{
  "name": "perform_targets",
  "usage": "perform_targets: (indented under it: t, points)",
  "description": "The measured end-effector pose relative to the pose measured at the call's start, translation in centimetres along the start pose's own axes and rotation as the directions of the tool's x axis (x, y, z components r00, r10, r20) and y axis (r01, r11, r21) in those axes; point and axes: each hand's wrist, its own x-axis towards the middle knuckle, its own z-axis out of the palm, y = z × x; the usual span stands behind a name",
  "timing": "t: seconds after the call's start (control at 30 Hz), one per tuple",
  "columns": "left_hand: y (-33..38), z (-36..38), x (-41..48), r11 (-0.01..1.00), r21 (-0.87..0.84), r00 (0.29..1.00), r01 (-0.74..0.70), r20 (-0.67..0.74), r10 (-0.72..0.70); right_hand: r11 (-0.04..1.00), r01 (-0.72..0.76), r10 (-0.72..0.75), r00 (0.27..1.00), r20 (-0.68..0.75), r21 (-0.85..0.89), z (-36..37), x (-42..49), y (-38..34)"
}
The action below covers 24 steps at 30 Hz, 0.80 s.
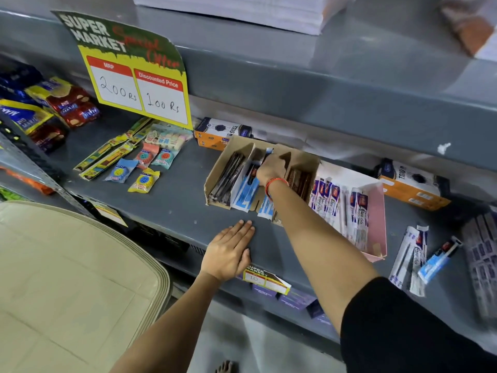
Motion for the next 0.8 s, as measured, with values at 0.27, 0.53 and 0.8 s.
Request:
perform_targets:
  t: [0.27,0.53,0.8]
  points:
    - [0.0,0.0,0.0,1.0,0.01,1.0,-0.007,-0.002,0.007,0.877,0.234,-0.318,0.938,-0.14,-0.42,0.2,0.4,1.1]
    - [0.0,0.0,0.1,1.0,0.027,1.0,-0.013,-0.008,0.013,0.573,0.384,-0.338,0.916,0.219,-0.724,0.4,0.8,3.2]
    - [0.3,-0.4,0.1,0.999,0.03,1.0,-0.023,-0.019,0.024,0.663,0.412,-0.576,0.814,-0.075,-0.625,-0.5,-1.8,3.3]
